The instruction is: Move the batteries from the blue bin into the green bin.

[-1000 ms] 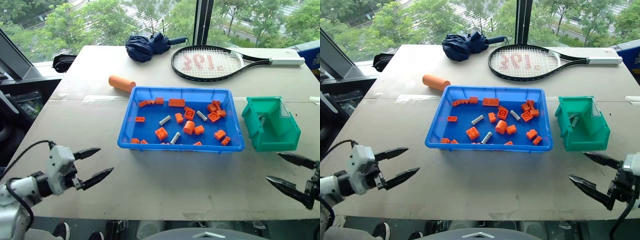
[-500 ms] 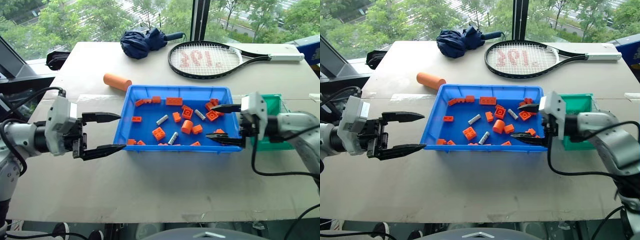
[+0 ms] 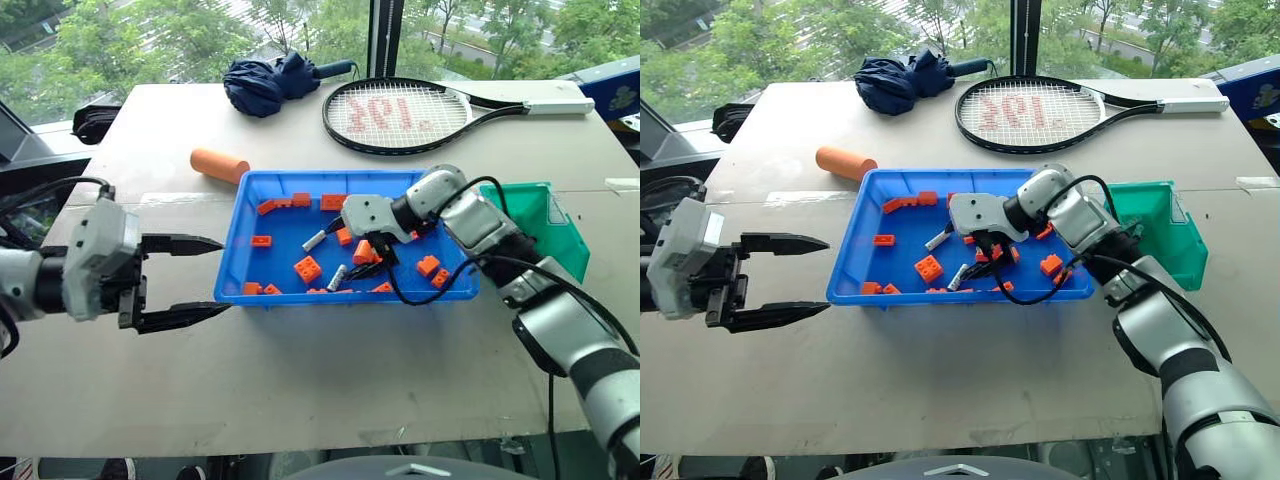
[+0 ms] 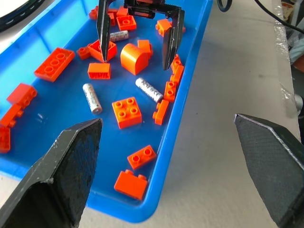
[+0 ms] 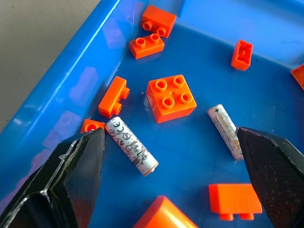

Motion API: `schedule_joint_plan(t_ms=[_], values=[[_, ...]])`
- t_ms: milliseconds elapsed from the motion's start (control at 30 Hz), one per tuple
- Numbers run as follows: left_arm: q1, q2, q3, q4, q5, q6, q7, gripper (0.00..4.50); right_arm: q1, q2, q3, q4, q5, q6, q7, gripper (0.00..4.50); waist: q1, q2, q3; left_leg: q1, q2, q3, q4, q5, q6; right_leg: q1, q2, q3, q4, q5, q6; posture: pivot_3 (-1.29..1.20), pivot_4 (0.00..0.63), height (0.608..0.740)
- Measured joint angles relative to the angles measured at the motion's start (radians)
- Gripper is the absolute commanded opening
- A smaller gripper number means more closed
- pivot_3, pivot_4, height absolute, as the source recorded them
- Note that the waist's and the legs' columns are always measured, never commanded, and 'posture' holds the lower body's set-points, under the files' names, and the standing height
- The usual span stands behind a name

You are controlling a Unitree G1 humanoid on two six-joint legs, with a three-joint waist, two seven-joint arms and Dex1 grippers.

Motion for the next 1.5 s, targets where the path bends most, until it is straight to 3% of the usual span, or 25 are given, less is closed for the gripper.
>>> schedule_joint_plan(t_ms=[300,667,767,1000,1033,1367,1500], values=[[0.129,-0.062,0.159,-0.093,0.007,0.062,0.032,4.50,-0.092,0.134,0.023,0.306,-0.121,-0.178,0.092,4.44,0.000,0.000,0.000,0.001,0.000,-0.001,-0.001,0.002,-0.004,0.000,-0.001,-0.001,0.001,0.000,0.000,0.00,0.150,0.740],[0.135,-0.075,0.183,-0.105,0.007,0.072,0.037,4.50,-0.188,0.217,0.013,0.490,-0.213,-0.194,0.127,4.44,-0.002,0.000,0.000,0.002,0.000,-0.002,-0.003,0.003,-0.006,0.000,-0.002,0.000,0.002,0.000,-0.001,0.00,0.150,0.740],[0.127,-0.074,0.182,-0.104,0.007,0.072,0.037,4.50,-0.198,0.227,0.002,0.520,-0.225,-0.191,0.127,3.65,-0.003,0.000,0.000,0.003,0.000,-0.002,-0.004,0.003,-0.006,0.000,-0.002,0.000,0.002,0.000,-0.001,0.00,0.150,0.740],[0.115,-0.074,0.178,-0.090,0.008,0.059,0.033,4.50,-0.199,0.229,-0.007,0.550,-0.280,-0.176,0.137,0.30,-0.003,0.001,0.000,0.003,-0.001,-0.002,-0.004,0.003,-0.007,0.000,-0.004,0.000,0.002,0.000,-0.001,0.00,0.150,0.740],[0.115,-0.074,0.177,-0.089,0.009,0.058,0.032,4.50,-0.199,0.229,-0.008,0.550,-0.282,-0.176,0.138,0.03,-0.003,0.001,0.000,0.003,-0.001,-0.002,-0.004,0.003,-0.007,0.000,-0.004,0.000,0.002,0.000,-0.001,0.00,0.150,0.740],[0.087,-0.074,0.140,-0.073,0.009,0.042,0.027,4.50,-0.198,0.226,-0.034,0.550,-0.292,-0.162,0.151,0.03,-0.003,0.001,0.000,0.003,-0.001,-0.002,-0.004,0.003,-0.007,0.000,-0.004,0.000,0.002,0.000,-0.001,0.00,0.150,0.740],[0.048,-0.075,0.113,-0.067,0.000,0.044,0.032,4.50,-0.153,0.189,-0.079,0.440,-0.253,-0.092,0.174,0.03,0.001,0.001,0.000,0.002,-0.001,-0.003,-0.004,0.003,-0.007,-0.001,-0.005,-0.001,0.002,0.000,-0.001,0.00,0.150,0.740]])
